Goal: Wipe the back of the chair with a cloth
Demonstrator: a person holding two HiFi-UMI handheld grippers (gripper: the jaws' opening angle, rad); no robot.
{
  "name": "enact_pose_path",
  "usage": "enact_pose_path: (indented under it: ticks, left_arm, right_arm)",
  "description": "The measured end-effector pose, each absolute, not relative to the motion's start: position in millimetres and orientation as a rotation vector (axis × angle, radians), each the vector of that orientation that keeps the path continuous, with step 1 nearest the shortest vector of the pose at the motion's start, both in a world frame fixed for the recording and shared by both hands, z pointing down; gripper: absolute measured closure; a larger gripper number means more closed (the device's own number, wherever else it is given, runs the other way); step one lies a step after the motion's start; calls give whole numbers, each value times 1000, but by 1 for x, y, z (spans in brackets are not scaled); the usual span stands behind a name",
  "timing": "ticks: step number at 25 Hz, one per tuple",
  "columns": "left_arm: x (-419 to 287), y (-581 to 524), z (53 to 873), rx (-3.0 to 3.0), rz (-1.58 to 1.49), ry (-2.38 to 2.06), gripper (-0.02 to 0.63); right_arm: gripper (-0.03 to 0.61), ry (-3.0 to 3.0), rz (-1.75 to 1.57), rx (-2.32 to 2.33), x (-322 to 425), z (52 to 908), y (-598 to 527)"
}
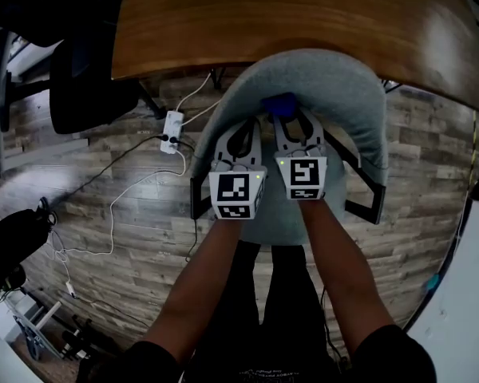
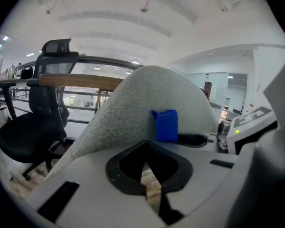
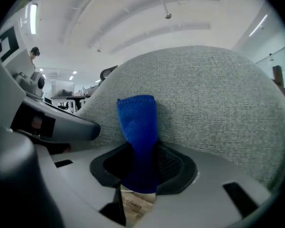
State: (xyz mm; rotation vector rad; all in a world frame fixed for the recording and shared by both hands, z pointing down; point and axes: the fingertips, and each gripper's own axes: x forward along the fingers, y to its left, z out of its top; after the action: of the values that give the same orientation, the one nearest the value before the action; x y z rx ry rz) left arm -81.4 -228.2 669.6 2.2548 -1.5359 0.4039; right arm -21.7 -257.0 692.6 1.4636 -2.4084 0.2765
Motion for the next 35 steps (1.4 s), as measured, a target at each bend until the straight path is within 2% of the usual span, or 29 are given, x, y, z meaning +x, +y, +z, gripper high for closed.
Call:
enact_pose_path:
  ticks: [35]
  left_arm:
    - [58, -229, 672, 2491, 479, -1210, 611]
  right_arm:
    - [443, -2049, 387, 1978, 148, 693, -217]
